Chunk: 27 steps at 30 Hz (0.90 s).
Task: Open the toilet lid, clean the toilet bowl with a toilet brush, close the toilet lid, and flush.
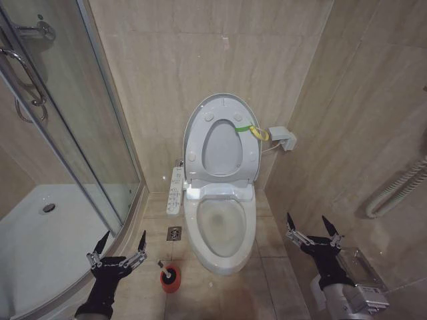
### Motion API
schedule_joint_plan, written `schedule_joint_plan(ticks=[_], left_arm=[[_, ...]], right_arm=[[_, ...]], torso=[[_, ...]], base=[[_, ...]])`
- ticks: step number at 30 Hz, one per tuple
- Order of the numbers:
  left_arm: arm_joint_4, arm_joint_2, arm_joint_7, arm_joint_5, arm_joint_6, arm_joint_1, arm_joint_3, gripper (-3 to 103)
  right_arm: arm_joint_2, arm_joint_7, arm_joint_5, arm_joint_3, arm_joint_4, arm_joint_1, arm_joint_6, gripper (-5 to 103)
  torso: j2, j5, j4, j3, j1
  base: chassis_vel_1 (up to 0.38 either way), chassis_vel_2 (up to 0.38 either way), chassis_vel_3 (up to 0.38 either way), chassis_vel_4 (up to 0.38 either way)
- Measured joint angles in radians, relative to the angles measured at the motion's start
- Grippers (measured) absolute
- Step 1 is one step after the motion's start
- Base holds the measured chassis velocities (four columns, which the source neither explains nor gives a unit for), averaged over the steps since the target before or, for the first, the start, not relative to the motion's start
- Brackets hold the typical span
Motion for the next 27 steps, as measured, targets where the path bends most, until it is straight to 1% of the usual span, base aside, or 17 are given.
schedule_joint_plan(ticks=[6, 19, 20, 27], left_arm=[[0.000, 0.000, 0.000, 0.000, 0.000, 0.000, 0.000, 100], [0.000, 0.000, 0.000, 0.000, 0.000, 0.000, 0.000, 100], [0.000, 0.000, 0.000, 0.000, 0.000, 0.000, 0.000, 100], [0.000, 0.000, 0.000, 0.000, 0.000, 0.000, 0.000, 100]], right_arm=[[0.000, 0.000, 0.000, 0.000, 0.000, 0.000, 0.000, 100], [0.000, 0.000, 0.000, 0.000, 0.000, 0.000, 0.000, 100], [0.000, 0.000, 0.000, 0.000, 0.000, 0.000, 0.000, 100], [0.000, 0.000, 0.000, 0.000, 0.000, 0.000, 0.000, 100]], torso=[[0.000, 0.0001, 0.0001, 0.000, 0.000], [0.000, 0.0001, -0.0001, 0.000, 0.000], [0.000, 0.0000, 0.0003, 0.000, 0.000], [0.000, 0.0001, 0.0000, 0.000, 0.000]], base=[[-0.014, 0.017, 0.018, -0.009], [-0.096, 0.092, 0.092, -0.094], [0.000, 0.000, 0.000, 0.000], [0.000, 0.000, 0.000, 0.000]])
